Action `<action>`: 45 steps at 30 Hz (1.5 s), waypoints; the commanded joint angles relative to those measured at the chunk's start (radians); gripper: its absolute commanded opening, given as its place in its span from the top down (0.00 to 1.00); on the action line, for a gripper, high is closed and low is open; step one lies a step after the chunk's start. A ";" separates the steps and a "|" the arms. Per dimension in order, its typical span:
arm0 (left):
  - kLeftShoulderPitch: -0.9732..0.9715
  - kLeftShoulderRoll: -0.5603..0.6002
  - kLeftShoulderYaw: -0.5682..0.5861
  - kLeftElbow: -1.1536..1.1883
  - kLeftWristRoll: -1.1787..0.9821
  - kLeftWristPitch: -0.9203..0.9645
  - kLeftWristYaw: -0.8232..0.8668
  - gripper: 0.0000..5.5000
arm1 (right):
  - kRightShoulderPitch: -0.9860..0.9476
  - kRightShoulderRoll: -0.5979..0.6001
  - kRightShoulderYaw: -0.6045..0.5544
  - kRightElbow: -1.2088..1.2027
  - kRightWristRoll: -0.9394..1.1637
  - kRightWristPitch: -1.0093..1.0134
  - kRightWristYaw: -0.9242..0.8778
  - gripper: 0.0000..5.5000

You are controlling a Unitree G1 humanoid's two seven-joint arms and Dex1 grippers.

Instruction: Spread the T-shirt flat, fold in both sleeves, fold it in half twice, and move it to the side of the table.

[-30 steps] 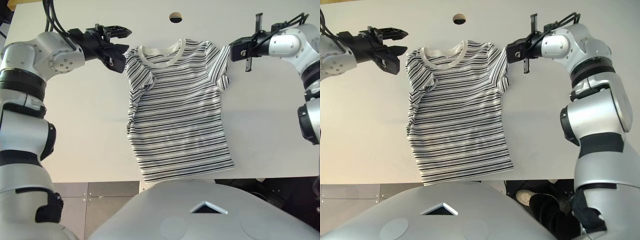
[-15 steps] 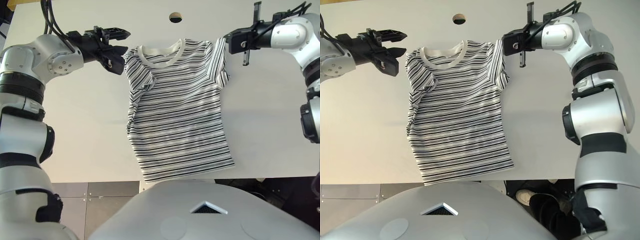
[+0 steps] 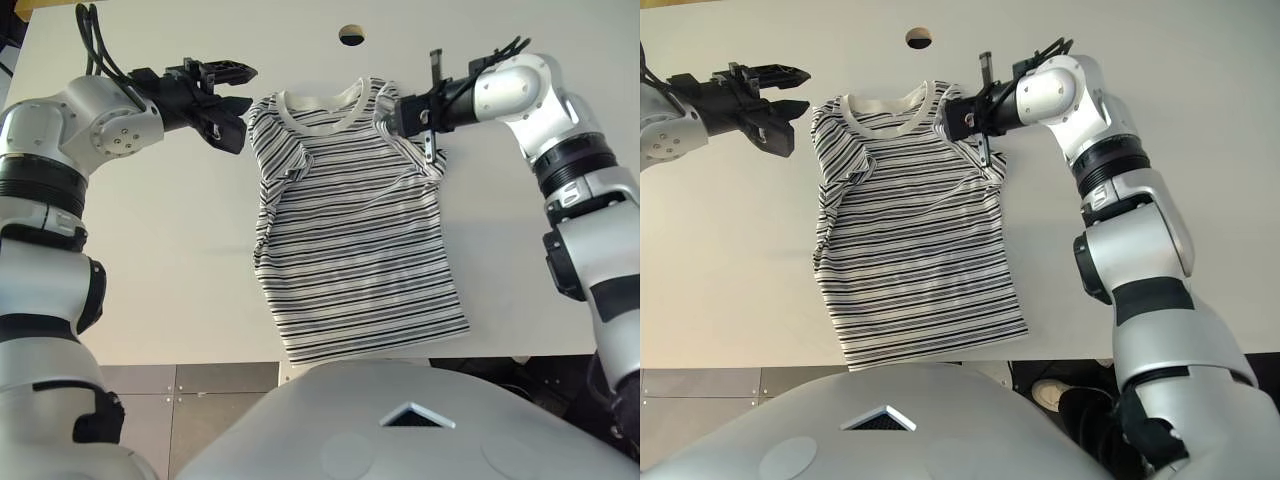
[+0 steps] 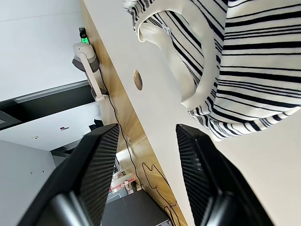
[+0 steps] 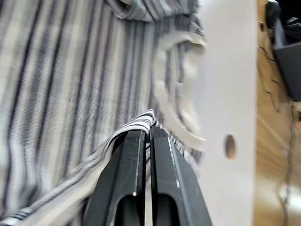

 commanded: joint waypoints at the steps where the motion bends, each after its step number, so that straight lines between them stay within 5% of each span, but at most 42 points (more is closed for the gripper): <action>1: 0.016 0.017 0.010 -0.012 -0.006 0.009 -0.014 0.59 | 0.045 0.018 0.010 -0.079 0.030 0.052 0.048 0.97; 16: 0.061 0.028 0.027 -0.041 -0.017 0.019 -0.022 0.59 | -0.012 0.124 -0.117 -0.103 0.203 0.300 0.063 0.48; 21: 0.210 0.140 0.079 -0.352 -0.179 -0.006 -0.189 0.59 | 0.020 -0.028 -0.117 -0.317 0.221 0.312 0.197 0.48; 30: 0.695 0.434 0.165 -1.177 -0.481 0.225 -0.563 0.59 | 0.453 -0.466 -0.051 -0.961 0.250 0.153 0.447 0.48; 45: 1.024 0.449 0.181 -1.330 -0.295 0.279 -0.738 0.59 | 0.642 -0.572 -0.035 -1.137 0.253 0.196 0.426 0.48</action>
